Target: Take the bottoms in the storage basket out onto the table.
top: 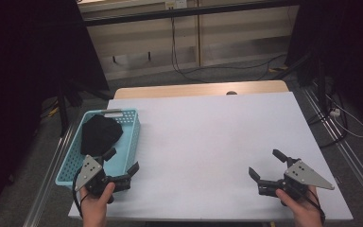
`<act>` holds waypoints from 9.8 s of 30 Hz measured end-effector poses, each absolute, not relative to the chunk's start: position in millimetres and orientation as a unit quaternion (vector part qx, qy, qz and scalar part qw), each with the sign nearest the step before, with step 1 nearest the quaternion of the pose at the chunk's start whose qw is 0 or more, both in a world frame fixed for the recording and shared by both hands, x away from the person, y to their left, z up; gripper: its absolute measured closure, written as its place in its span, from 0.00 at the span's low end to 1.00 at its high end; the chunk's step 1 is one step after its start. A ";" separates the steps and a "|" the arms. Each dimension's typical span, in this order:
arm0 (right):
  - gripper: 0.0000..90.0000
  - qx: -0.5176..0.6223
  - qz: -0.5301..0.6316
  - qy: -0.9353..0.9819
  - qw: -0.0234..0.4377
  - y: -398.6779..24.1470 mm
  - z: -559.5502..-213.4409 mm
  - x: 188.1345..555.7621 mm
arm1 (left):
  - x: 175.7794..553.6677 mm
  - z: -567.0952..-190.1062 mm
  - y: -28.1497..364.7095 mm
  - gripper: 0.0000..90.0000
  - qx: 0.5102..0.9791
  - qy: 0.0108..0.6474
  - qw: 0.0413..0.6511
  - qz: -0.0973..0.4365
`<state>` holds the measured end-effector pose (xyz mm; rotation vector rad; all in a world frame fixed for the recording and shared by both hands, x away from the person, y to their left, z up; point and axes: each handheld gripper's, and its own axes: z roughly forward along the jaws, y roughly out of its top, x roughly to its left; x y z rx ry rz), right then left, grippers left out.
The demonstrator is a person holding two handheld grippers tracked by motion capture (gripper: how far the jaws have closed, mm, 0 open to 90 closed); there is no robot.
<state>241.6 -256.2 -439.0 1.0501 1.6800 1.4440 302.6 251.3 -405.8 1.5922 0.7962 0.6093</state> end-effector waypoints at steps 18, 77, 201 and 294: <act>0.00 0.398 0.558 0.644 0.340 -256.6 -438.1 240.8 | 304.8 -394.5 250.8 0.02 0.680 0.345 0.598 0.246; 0.01 0.386 0.554 0.653 0.342 -254.3 -438.4 242.6 | 425.7 -380.4 309.3 0.02 0.669 0.422 0.546 0.276; 0.02 0.362 0.562 0.669 0.326 -245.1 -438.4 239.7 | 474.3 -441.4 294.6 0.58 0.756 0.567 0.228 0.232; 0.02 0.382 0.549 0.663 0.335 -247.6 -440.5 245.5 | 361.1 -414.6 49.0 0.63 0.872 0.208 0.442 0.013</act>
